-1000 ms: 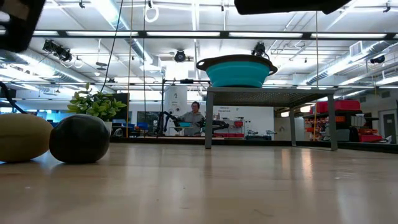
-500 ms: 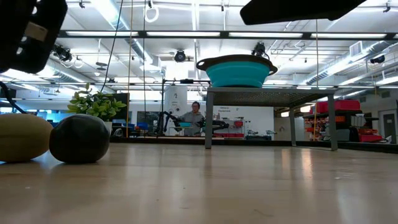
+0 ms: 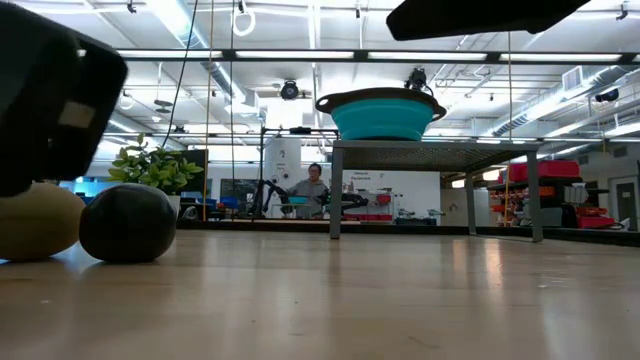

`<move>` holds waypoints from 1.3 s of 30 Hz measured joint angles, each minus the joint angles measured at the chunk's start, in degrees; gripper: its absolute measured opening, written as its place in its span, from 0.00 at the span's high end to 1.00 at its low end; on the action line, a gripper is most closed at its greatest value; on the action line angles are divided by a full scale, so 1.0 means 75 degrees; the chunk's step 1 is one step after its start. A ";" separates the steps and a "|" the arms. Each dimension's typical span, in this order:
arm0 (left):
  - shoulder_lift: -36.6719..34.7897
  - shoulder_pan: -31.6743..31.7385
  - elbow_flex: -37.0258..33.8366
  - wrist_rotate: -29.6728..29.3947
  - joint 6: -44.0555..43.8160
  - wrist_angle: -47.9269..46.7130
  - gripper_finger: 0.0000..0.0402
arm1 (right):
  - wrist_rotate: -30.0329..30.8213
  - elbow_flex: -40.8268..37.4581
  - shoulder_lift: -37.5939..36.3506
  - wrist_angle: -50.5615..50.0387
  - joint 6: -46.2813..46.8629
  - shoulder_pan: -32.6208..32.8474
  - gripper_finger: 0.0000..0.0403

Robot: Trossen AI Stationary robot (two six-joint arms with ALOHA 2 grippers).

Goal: Pick & Place Fruit
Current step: Put the brown kiwi into the blue strainer bowl

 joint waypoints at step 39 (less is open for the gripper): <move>-0.0331 0.0251 0.0814 -0.0292 0.0369 -0.0757 0.35 | 0.1030 -0.0003 -0.0979 -0.1145 0.0356 0.0874 0.21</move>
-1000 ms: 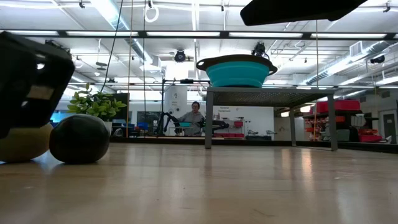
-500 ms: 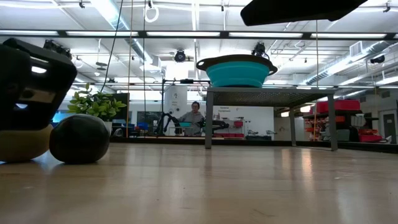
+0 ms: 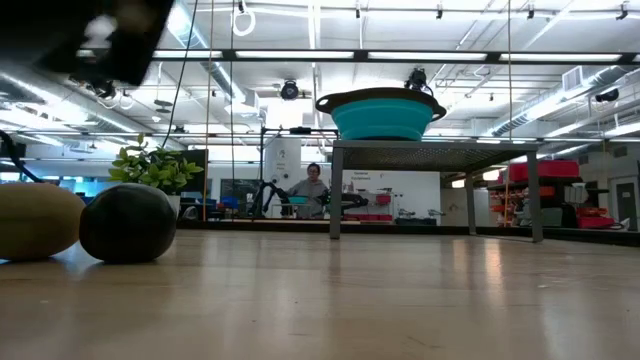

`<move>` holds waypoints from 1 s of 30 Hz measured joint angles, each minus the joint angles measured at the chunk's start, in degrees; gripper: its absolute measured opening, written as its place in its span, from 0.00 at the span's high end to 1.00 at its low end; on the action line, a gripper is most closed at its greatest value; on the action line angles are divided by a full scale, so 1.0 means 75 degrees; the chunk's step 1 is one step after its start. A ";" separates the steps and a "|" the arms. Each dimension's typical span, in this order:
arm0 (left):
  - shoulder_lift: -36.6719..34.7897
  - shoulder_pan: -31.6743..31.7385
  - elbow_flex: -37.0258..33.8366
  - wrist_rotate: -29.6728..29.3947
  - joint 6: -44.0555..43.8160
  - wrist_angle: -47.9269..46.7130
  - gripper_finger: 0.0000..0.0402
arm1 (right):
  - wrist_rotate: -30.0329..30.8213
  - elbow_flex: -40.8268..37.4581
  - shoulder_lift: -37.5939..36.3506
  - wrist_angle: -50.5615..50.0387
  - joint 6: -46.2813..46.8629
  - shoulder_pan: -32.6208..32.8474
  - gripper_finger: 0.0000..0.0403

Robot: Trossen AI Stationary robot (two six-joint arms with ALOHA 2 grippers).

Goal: Pick & Place Fruit
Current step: Put the brown kiwi into the blue strainer bowl

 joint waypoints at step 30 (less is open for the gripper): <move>-0.2804 0.1626 -0.0310 0.1637 -0.1318 -0.2442 0.43 | -0.1370 -0.1543 -0.0527 -0.1315 0.3403 0.0583 0.21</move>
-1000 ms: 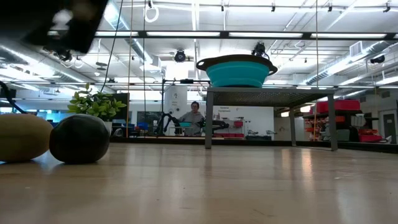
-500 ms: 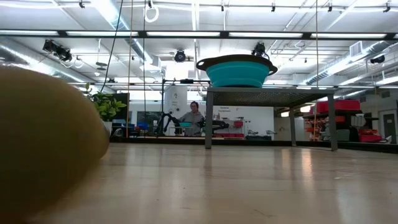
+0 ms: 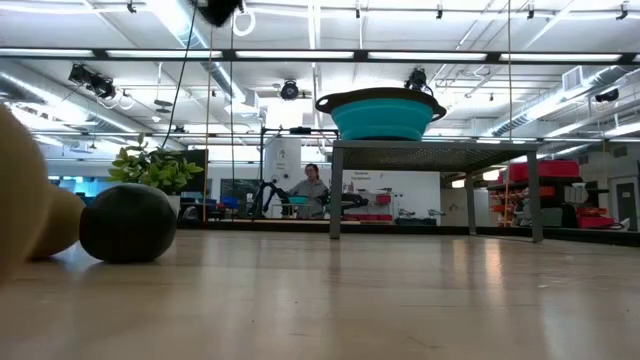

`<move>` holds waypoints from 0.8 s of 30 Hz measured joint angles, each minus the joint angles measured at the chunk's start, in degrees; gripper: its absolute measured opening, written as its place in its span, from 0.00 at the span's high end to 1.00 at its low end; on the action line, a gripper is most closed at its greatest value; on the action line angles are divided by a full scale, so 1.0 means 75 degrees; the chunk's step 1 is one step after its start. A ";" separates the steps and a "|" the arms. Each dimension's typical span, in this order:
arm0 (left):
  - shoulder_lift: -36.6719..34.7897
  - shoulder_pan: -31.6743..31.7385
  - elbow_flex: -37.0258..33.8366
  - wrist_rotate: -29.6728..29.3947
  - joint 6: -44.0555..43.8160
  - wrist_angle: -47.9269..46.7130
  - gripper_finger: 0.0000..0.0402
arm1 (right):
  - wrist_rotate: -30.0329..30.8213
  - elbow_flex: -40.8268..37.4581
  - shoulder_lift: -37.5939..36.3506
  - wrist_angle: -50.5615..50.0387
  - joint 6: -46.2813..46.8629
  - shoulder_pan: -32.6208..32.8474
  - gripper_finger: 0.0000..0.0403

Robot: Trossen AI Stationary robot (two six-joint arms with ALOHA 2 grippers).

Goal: Pick & Place Fruit
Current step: Put the brown kiwi into the blue strainer bowl

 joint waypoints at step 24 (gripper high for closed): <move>0.2412 -0.1913 0.0933 -0.1891 -0.2107 0.0360 0.06 | -0.0009 -0.0182 0.0006 0.0784 -0.0151 -0.0178 0.21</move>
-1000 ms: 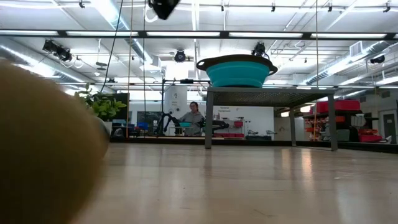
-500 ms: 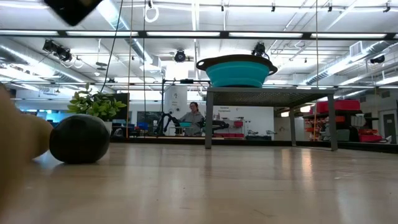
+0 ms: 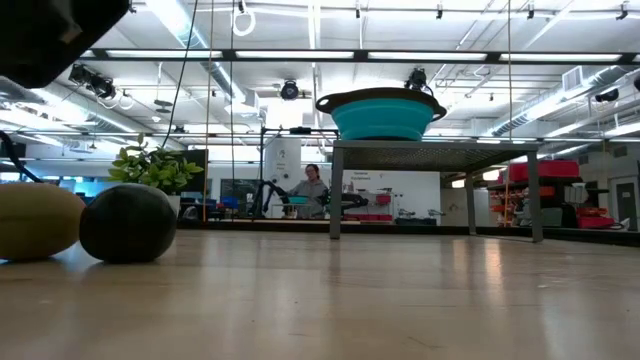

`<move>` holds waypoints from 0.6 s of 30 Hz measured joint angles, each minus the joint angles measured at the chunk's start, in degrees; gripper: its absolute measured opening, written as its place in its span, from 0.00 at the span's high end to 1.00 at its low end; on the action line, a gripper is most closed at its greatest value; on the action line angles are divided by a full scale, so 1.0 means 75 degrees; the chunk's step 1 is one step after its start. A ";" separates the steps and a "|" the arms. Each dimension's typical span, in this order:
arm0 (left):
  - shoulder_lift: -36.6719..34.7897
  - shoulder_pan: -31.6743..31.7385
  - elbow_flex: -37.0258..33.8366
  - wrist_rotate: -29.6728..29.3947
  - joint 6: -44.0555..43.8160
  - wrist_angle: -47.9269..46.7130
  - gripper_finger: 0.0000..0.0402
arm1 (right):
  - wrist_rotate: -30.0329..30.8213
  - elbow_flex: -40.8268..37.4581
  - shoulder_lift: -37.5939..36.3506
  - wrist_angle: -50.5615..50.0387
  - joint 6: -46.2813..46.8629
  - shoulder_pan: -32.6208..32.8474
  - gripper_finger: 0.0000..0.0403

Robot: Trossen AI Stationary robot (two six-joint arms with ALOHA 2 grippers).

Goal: Pick & Place Fruit
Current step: Put the brown kiwi into the blue strainer bowl

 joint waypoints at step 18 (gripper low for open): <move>0.0758 -0.0087 0.0276 0.0523 -0.0589 -0.0151 0.06 | -0.0059 0.0000 0.0003 0.0062 -0.0003 -0.0004 0.21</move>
